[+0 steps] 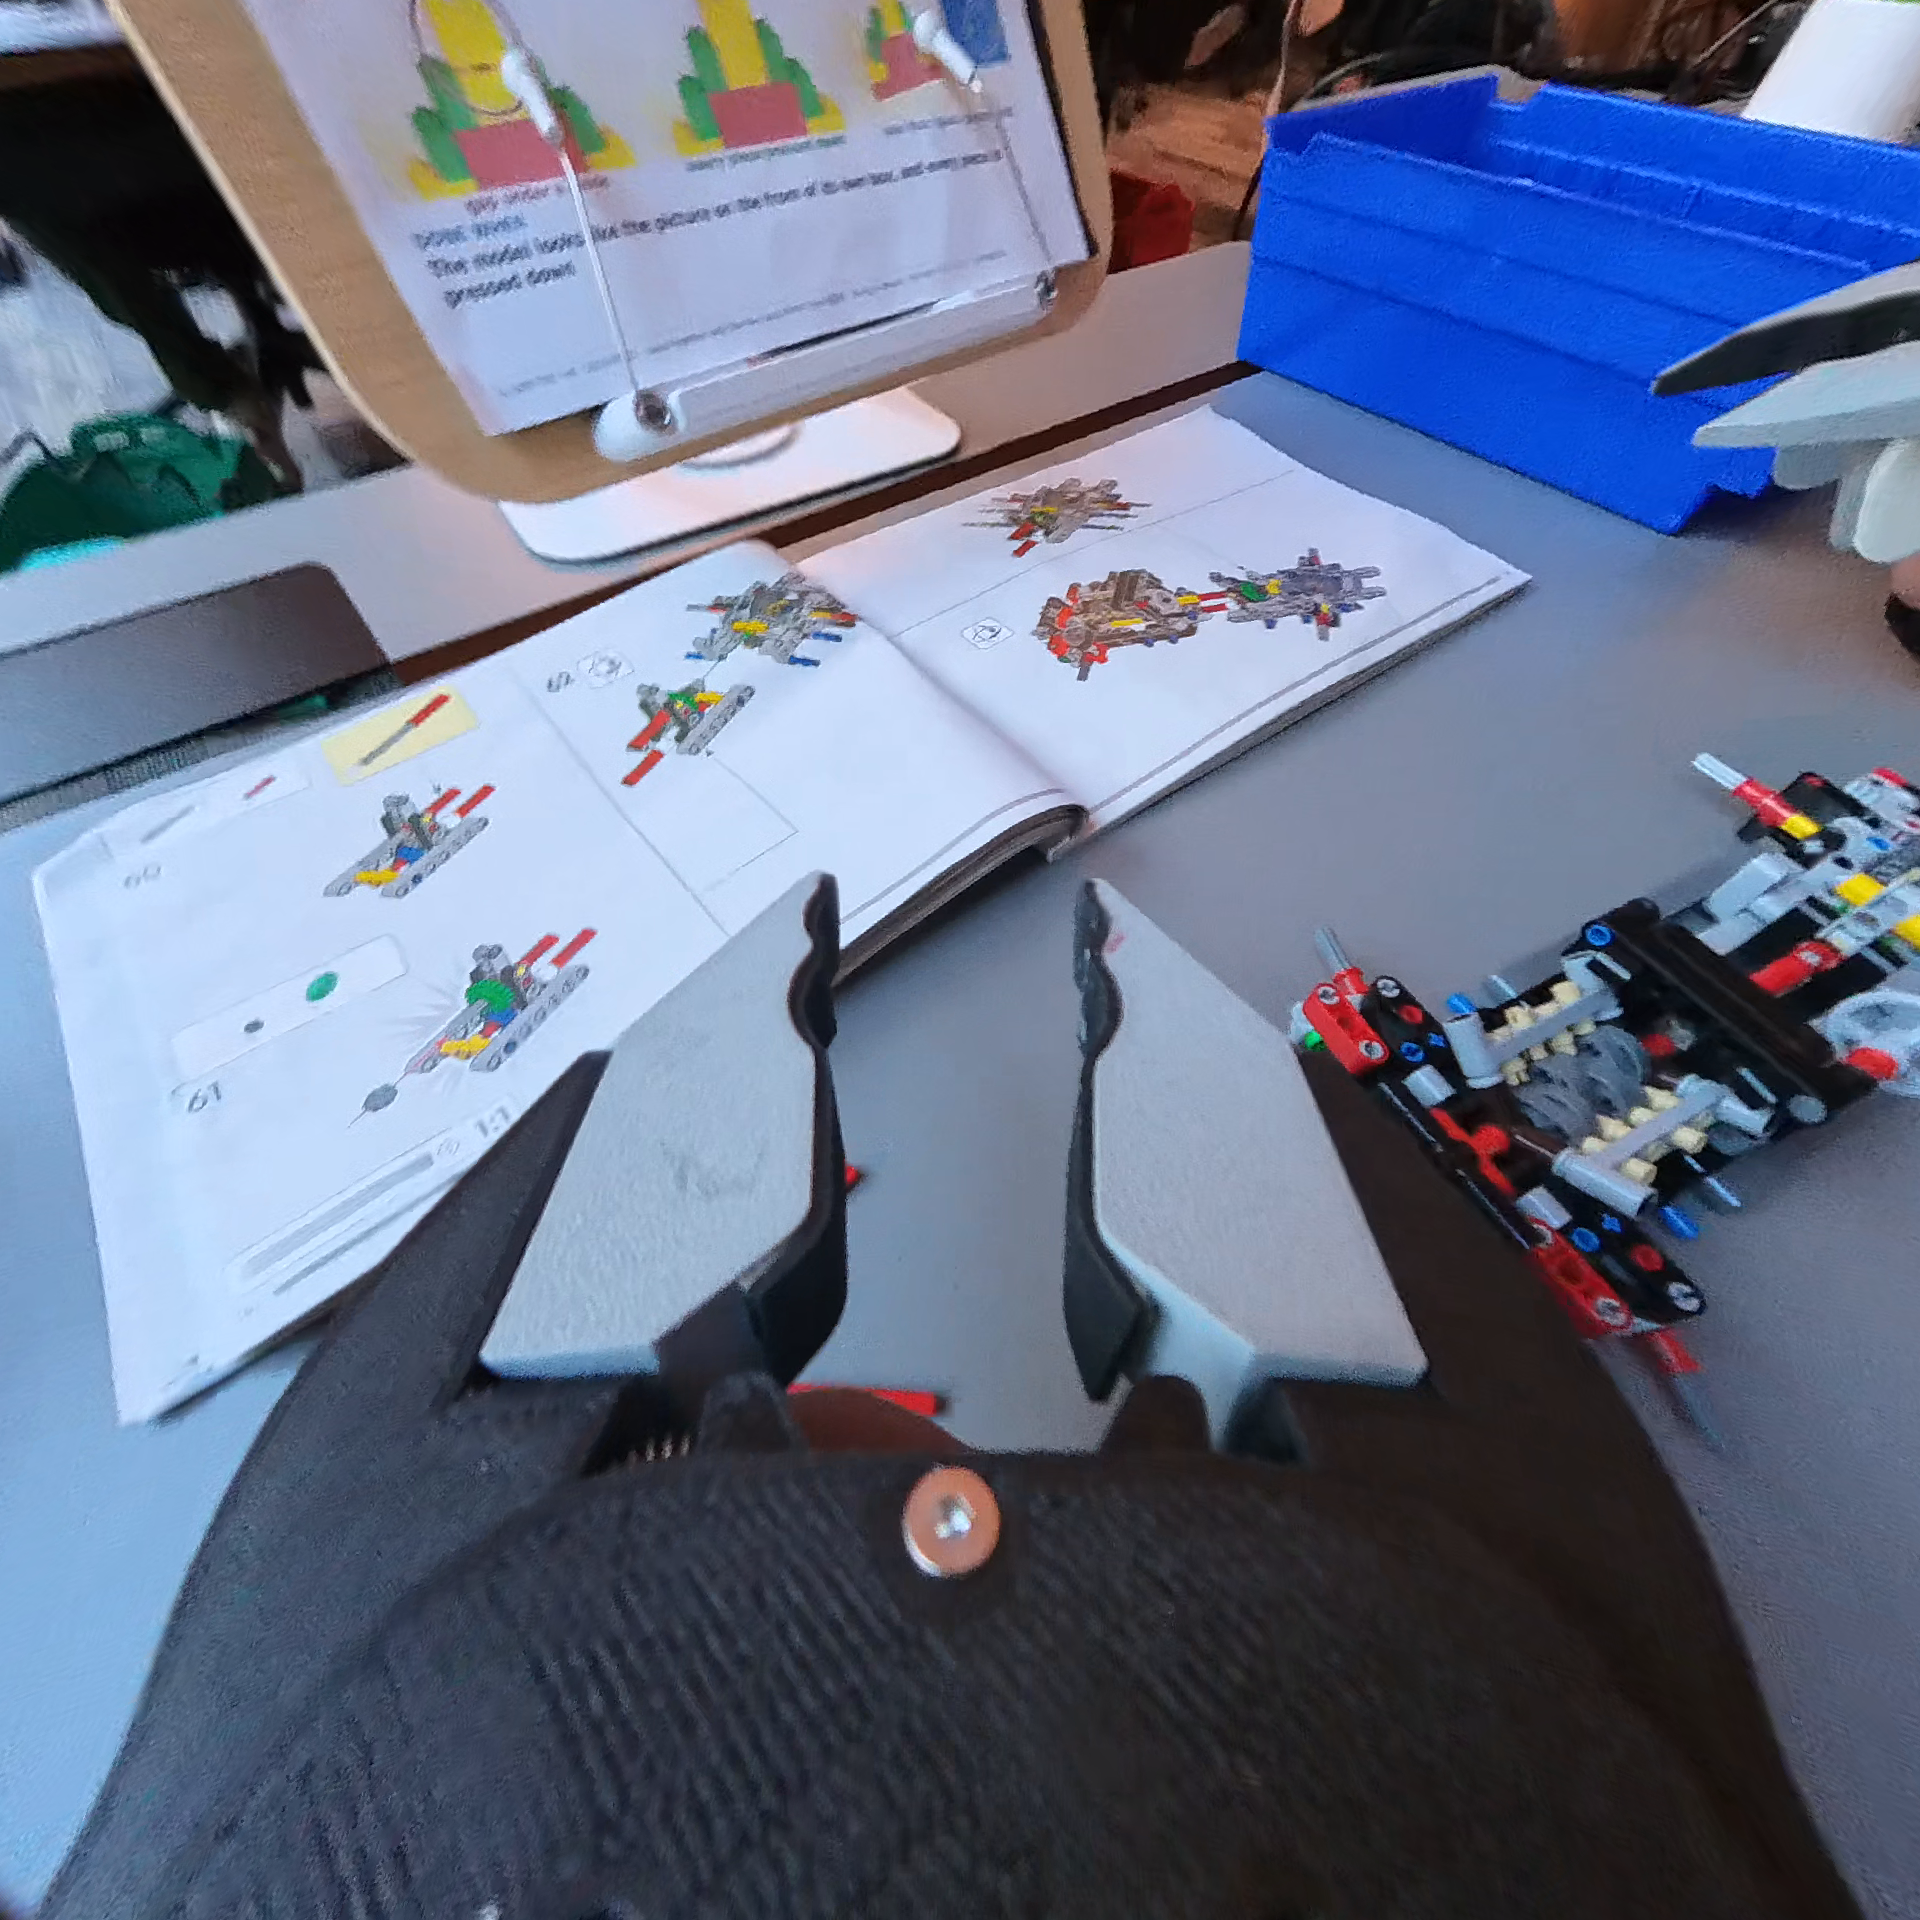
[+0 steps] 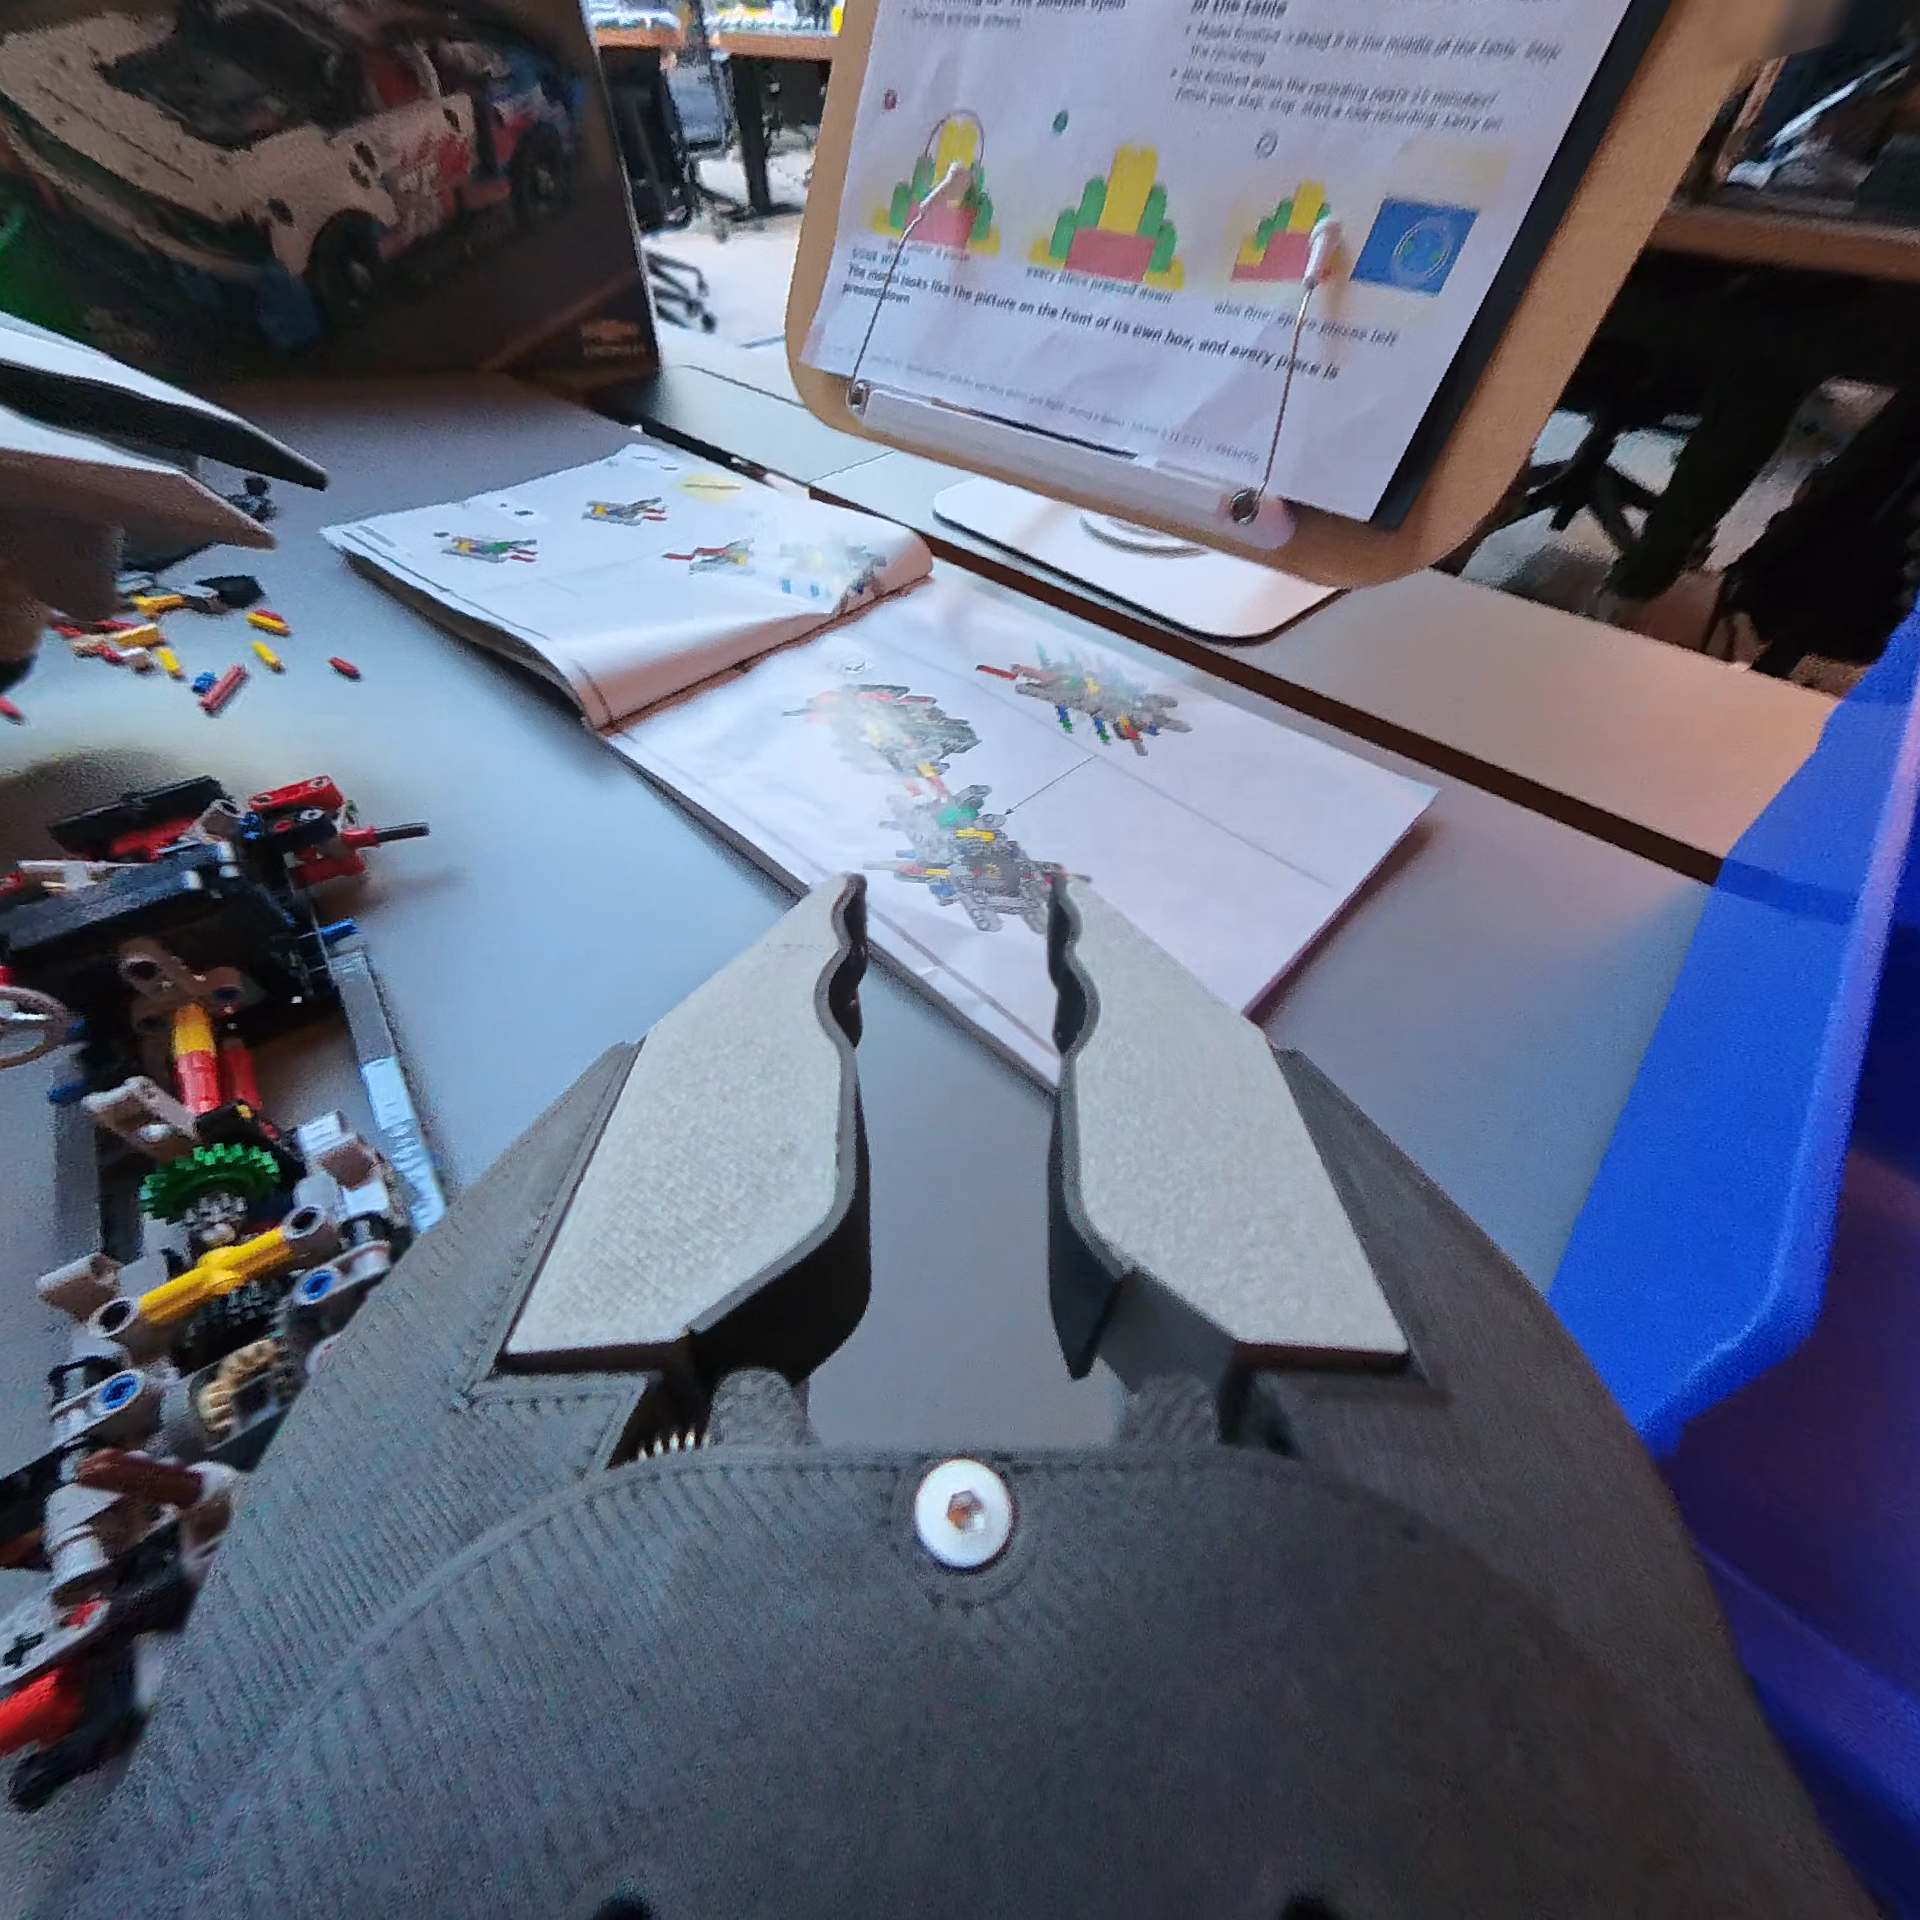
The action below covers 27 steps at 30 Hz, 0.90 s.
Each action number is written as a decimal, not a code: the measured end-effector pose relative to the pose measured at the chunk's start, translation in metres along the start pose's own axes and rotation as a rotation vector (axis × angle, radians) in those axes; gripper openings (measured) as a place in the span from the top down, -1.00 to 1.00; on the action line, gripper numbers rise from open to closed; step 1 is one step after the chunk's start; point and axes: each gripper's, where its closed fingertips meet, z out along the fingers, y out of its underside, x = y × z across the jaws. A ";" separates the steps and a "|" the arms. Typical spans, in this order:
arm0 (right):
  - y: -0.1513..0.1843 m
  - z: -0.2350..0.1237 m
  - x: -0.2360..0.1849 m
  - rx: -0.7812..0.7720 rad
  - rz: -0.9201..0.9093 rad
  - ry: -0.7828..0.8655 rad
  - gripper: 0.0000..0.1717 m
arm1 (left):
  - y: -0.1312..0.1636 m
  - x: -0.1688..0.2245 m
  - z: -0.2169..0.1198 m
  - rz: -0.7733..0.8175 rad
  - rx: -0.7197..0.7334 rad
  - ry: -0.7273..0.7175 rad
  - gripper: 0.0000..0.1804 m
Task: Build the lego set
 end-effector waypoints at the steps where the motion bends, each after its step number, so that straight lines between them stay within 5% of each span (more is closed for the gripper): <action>1: 0.001 0.000 0.003 0.007 -0.014 0.022 0.59 | -0.001 0.001 0.001 0.022 0.030 0.000 0.53; 10: 0.004 0.010 0.013 0.051 0.102 -0.009 0.20 | -0.005 0.002 -0.006 0.019 0.099 0.012 0.52; 27: -0.022 -0.019 0.012 0.245 0.181 -0.069 0.14 | 0.005 0.015 -0.005 0.062 0.063 0.039 0.56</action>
